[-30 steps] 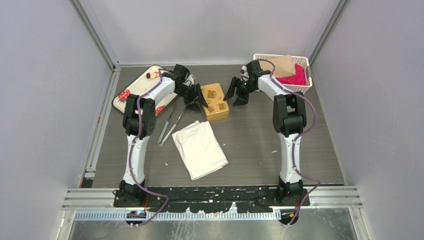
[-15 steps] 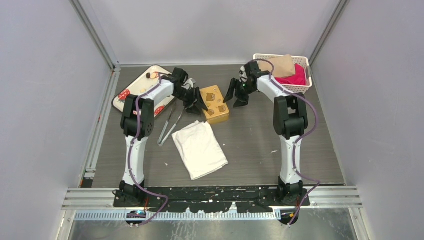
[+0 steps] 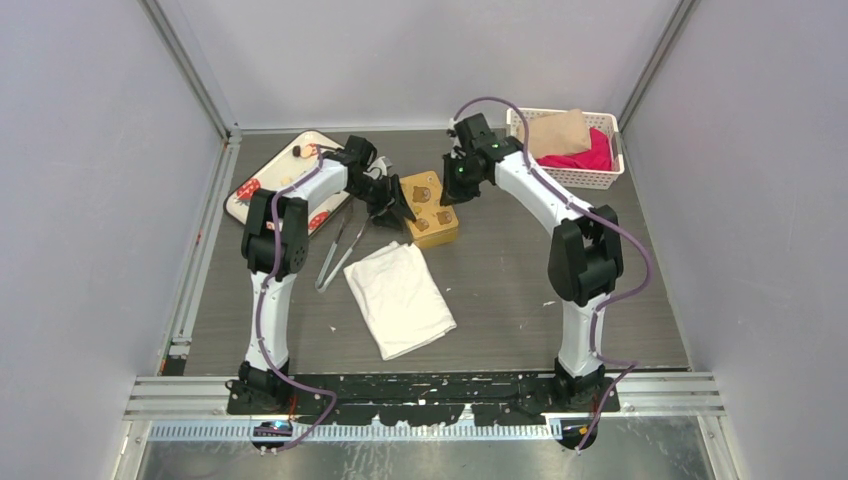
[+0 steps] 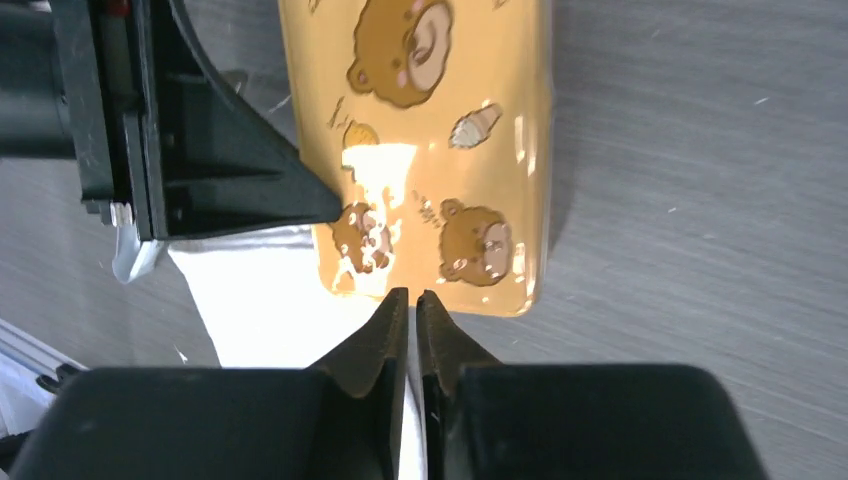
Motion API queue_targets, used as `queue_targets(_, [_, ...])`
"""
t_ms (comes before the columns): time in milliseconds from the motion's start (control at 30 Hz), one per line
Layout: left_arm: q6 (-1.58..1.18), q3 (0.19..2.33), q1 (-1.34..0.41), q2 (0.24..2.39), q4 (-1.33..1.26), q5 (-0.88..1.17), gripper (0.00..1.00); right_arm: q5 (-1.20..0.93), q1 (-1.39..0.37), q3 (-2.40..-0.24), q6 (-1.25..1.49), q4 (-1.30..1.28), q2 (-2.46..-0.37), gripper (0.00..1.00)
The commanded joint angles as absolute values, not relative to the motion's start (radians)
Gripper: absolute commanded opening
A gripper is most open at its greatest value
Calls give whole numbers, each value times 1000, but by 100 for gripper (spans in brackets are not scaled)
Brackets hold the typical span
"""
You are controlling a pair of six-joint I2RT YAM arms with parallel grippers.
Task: Pack the chocolate
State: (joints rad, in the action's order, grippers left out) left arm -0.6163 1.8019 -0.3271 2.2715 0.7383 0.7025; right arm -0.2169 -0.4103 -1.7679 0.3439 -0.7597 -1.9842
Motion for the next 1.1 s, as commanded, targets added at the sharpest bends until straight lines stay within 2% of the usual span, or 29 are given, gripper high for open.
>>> queue_targets(0, [-570,1780,-334,2257,788,656,47,-186,-439,-1701,343,-751,-1958,10])
queue_targets(167, [-566,1779,-334,2252,793,657,47,-195,-440,-1639,343,-735,-2003,1])
queue_targets(400, [-563,1779,-334,2237,795,660,47,-173,-455,-1714,339,-759,-1947,1])
queue_targets(667, [-553,1762,-334,2217,801,658,47,-207,-479,-1842,363,-785,-1985,1])
queue_targets(1067, [-543,1717,-334,2209,798,670,46,-215,-492,-1666,412,-781,-2003,1])
